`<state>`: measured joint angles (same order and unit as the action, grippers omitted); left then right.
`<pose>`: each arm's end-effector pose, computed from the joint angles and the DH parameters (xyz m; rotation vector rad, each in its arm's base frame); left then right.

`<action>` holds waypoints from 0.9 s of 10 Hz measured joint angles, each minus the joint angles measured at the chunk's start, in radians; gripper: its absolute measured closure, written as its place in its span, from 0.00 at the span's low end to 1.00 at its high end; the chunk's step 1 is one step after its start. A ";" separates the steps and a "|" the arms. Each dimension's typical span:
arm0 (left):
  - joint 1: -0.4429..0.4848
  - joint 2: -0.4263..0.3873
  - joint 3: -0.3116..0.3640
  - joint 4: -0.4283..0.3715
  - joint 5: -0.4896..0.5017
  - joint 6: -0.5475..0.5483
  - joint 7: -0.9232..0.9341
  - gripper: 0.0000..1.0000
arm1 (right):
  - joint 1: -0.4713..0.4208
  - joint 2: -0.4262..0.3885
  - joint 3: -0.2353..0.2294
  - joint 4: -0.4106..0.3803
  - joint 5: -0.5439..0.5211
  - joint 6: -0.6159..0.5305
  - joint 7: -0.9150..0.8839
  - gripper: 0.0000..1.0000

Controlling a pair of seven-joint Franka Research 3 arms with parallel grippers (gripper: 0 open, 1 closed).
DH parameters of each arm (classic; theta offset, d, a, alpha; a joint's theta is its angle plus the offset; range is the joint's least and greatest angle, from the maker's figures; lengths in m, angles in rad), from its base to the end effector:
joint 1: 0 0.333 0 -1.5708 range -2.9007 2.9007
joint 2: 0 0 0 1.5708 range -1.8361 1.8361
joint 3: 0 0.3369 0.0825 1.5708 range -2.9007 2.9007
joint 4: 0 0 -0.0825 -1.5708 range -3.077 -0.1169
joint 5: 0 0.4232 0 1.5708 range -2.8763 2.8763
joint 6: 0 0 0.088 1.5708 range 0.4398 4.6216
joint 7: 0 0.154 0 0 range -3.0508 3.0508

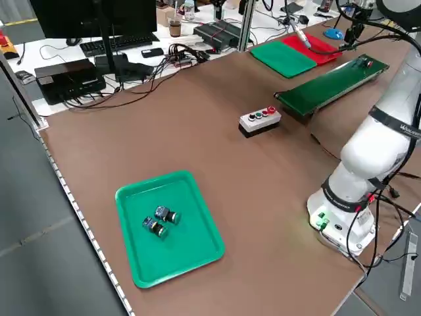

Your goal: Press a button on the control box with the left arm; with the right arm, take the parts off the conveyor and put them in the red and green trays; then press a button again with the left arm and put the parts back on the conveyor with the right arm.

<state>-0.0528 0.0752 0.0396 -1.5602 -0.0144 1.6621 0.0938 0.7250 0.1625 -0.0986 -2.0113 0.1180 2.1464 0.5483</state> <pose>0.6272 -0.0111 0.5662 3.1266 -0.1659 0.0426 0.4925 0.3690 0.3245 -3.0858 -0.0210 0.1039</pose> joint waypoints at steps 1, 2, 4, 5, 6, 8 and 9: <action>0.000 0.000 0.000 0.000 0.000 0.000 0.000 0.00 | 0.020 0.000 0.000 -0.005 0.000 0.007 0.025 0.59; 0.000 0.000 0.001 0.000 0.000 0.000 0.000 0.00 | 0.041 0.000 0.000 -0.013 0.000 0.038 0.064 0.59; 0.000 0.000 0.001 0.000 0.000 0.000 0.000 0.00 | 0.092 0.004 0.000 -0.029 0.001 0.121 0.156 0.59; 0.000 0.000 0.002 0.000 0.000 0.000 0.000 0.00 | 0.116 0.013 0.001 -0.031 0.001 0.167 0.211 0.59; 0.000 0.000 0.002 0.000 0.000 0.000 0.000 0.00 | 0.135 0.028 0.001 -0.031 0.001 0.221 0.266 0.59; 0.001 0.000 0.002 0.000 0.000 0.000 0.000 0.00 | 0.164 0.075 0.001 -0.025 0.001 0.296 0.351 0.59; 0.001 0.000 0.002 0.000 0.000 0.000 0.000 0.00 | 0.173 0.105 0.001 -0.007 0.001 0.315 0.385 0.59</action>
<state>-0.0523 0.0752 0.0415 -1.5602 -0.0144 1.6621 0.0938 0.8979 0.2675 -0.0979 -2.0184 0.1186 2.4617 0.9336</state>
